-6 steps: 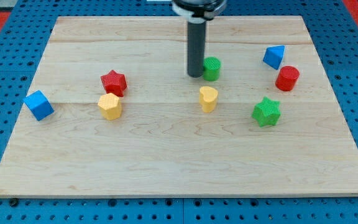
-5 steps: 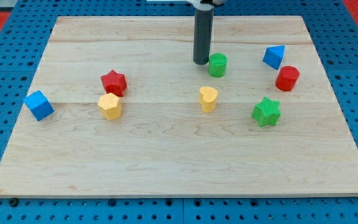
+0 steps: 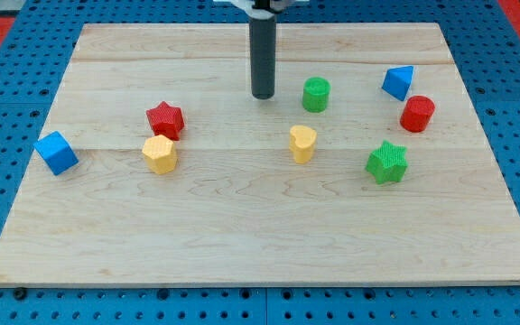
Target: Move the green circle right a bit
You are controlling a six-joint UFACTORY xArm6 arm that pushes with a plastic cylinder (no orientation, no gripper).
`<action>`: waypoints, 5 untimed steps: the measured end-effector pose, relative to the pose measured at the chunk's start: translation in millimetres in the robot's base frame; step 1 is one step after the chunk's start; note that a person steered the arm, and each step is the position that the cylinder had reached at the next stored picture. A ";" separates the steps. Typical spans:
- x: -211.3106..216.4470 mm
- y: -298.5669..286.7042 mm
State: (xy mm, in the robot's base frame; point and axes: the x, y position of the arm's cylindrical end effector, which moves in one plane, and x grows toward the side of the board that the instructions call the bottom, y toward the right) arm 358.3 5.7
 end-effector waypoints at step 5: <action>14.6 61.0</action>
